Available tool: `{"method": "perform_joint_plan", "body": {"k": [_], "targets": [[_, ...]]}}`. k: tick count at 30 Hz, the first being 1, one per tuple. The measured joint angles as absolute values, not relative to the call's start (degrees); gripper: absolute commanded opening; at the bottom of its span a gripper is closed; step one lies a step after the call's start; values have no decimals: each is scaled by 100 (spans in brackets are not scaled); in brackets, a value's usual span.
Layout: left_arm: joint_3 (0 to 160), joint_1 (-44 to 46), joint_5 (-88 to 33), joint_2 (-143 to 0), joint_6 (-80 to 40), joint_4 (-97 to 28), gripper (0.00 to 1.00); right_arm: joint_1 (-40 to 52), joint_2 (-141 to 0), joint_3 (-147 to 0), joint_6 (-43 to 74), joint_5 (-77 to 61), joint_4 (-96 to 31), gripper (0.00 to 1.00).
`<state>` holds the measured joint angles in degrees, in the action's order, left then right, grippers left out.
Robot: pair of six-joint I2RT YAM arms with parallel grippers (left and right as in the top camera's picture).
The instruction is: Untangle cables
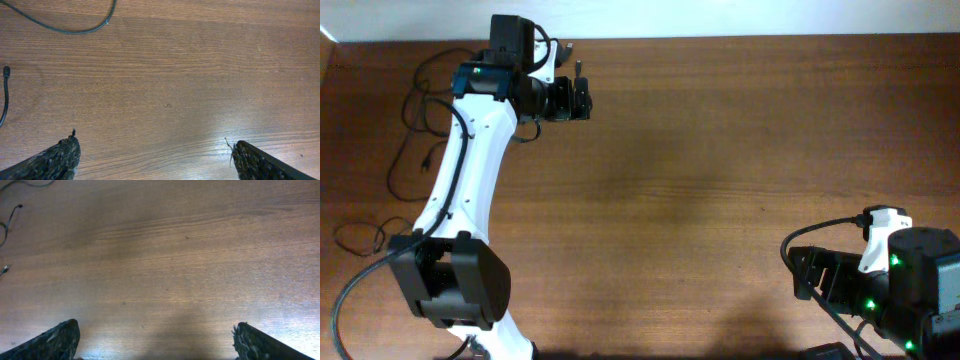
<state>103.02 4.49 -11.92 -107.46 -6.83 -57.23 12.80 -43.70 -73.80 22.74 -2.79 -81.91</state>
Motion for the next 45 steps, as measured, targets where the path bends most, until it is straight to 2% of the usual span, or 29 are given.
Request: {"method": "perform_joint_plan", "body": {"k": [11, 15, 18, 22, 28, 34, 40, 45], "targets": [[10302, 449, -1192, -10746, -683, -5723, 99, 1280, -4331, -7380, 2272, -279, -8226, 99], [10302, 449, -1188, -10746, -683, -5721, 99, 1280, -3852, -7157, 2255, 69, -7859, 99], [10302, 449, -1175, -10746, -683, -5723, 99, 1194, -3188, -6431, 1984, 187, -6733, 99], [10302, 449, -1168, -10746, -683, -5728, 99, 598, -2069, -4584, 878, -49, -4364, 99], [10302, 449, -1170, -10746, -683, -5725, 99, 54, -923, -2185, 60, -416, -2130, 99], [10302, 449, -1170, -10746, -683, -5725, 99, -165, -99, -1066, -73, -438, -1133, 99], [10302, 449, -1170, -10746, -683, -5725, 99, -228, -84, -296, -211, -410, -1, 98], [10302, 449, -1170, -10746, -683, -5723, 99, -228, -80, -69, -213, -386, 25, 99]]}}
